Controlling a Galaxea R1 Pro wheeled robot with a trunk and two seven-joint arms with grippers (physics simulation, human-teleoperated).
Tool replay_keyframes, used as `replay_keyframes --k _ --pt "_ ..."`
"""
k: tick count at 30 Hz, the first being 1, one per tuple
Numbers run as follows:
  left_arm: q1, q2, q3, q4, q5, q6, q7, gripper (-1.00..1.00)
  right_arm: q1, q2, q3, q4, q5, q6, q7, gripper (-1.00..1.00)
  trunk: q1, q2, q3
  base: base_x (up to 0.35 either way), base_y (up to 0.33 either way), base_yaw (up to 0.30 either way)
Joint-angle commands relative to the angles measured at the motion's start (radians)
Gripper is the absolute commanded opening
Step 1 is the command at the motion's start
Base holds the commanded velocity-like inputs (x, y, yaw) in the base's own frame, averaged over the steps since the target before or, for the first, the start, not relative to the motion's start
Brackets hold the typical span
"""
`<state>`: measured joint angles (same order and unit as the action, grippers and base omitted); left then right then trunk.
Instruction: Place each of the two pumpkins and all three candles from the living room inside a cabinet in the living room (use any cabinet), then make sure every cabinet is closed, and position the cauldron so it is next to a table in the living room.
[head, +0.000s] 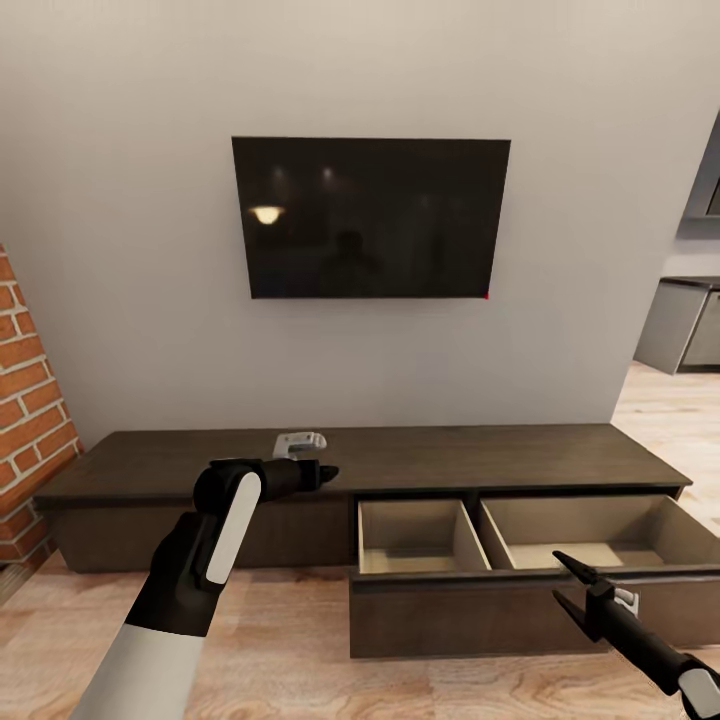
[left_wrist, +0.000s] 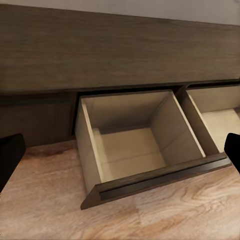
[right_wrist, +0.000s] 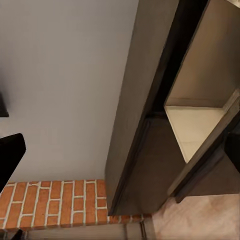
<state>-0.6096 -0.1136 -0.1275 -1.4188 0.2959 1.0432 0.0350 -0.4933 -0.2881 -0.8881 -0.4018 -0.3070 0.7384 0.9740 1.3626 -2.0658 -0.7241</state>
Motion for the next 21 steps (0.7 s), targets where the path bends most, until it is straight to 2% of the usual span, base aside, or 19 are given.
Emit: replay_keyframes --k 1,15,21 --pt "-0.001 0.000 0.000 0.000 0.004 0.004 0.006 1.00 -0.001 0.001 -0.003 -0.017 0.002 0.009 0.002 1.00 -0.004 0.007 0.002 0.000 0.000 0.000" --pt "-0.001 -0.001 -0.008 -0.001 0.005 0.004 0.012 1.00 -0.001 0.001 -0.002 -0.054 0.009 0.014 -0.007 1.00 -0.058 0.105 0.046 0.000 0.000 0.000" --pt "-0.001 -0.001 -0.010 0.001 0.006 0.004 0.012 1.00 0.000 0.001 0.000 -0.054 0.010 -0.015 -0.008 1.00 -0.081 0.147 0.065 0.000 0.000 0.000"
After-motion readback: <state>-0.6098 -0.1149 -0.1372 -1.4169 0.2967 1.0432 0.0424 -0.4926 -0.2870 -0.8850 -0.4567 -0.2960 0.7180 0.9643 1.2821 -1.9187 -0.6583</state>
